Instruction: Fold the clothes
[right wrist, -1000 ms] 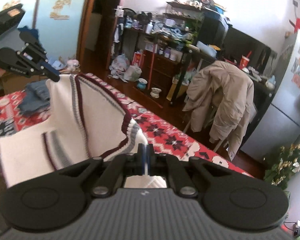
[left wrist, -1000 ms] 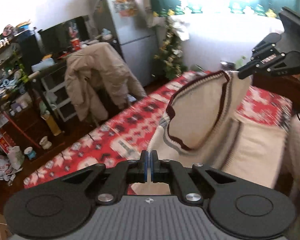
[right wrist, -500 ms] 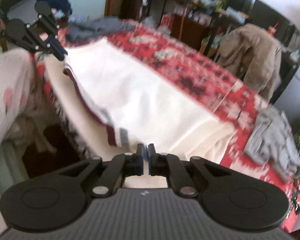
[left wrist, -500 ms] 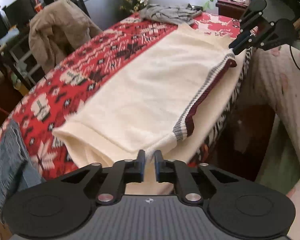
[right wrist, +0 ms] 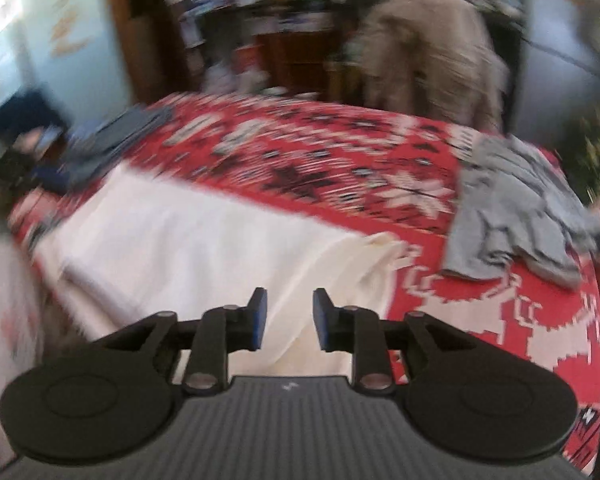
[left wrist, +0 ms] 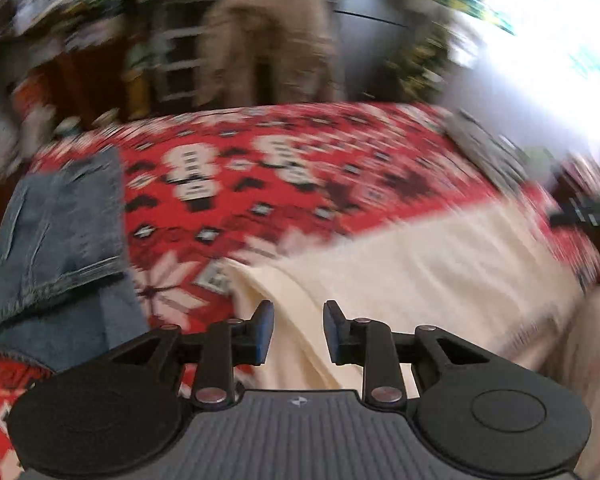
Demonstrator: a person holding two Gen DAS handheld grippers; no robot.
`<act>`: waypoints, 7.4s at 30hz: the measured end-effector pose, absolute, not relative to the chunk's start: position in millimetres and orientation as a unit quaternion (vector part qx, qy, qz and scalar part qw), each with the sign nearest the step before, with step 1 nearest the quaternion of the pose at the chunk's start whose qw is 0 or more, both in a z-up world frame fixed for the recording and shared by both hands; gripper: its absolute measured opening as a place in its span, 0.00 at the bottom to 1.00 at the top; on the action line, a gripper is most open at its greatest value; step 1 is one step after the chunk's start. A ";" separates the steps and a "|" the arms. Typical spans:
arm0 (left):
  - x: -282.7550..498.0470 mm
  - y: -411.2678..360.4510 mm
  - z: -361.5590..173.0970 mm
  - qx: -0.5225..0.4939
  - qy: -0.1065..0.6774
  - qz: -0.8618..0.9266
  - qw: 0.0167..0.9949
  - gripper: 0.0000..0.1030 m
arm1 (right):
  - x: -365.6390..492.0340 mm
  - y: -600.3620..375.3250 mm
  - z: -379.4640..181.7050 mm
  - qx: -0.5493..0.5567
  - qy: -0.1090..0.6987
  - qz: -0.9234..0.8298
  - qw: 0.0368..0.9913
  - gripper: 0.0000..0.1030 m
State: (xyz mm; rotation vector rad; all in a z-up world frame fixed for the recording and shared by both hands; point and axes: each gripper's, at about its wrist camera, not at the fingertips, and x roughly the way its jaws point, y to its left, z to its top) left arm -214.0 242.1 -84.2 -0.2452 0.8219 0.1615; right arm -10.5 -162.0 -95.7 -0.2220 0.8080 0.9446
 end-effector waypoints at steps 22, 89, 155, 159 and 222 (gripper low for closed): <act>-163.7 297.8 -129.8 -0.283 0.403 0.132 0.860 0.10 | 102.0 -126.9 -146.2 0.051 0.462 0.343 0.816 0.10; -244.4 204.8 -148.4 -0.520 0.332 0.137 0.775 0.38 | -21.5 -191.7 -170.8 0.319 0.512 0.250 0.757 0.33; -227.2 135.7 -148.2 -0.231 0.371 0.054 0.898 0.10 | -120.1 -90.6 -136.9 -0.137 0.347 0.391 0.841 0.15; -236.0 140.0 -144.2 -0.244 0.374 0.061 0.893 0.10 | -123.6 -97.6 -137.6 -0.132 0.358 0.397 0.835 0.15; -98.0 205.5 -171.7 -0.416 0.261 0.116 0.864 0.06 | 15.8 10.9 -162.6 0.040 0.372 0.338 0.863 0.09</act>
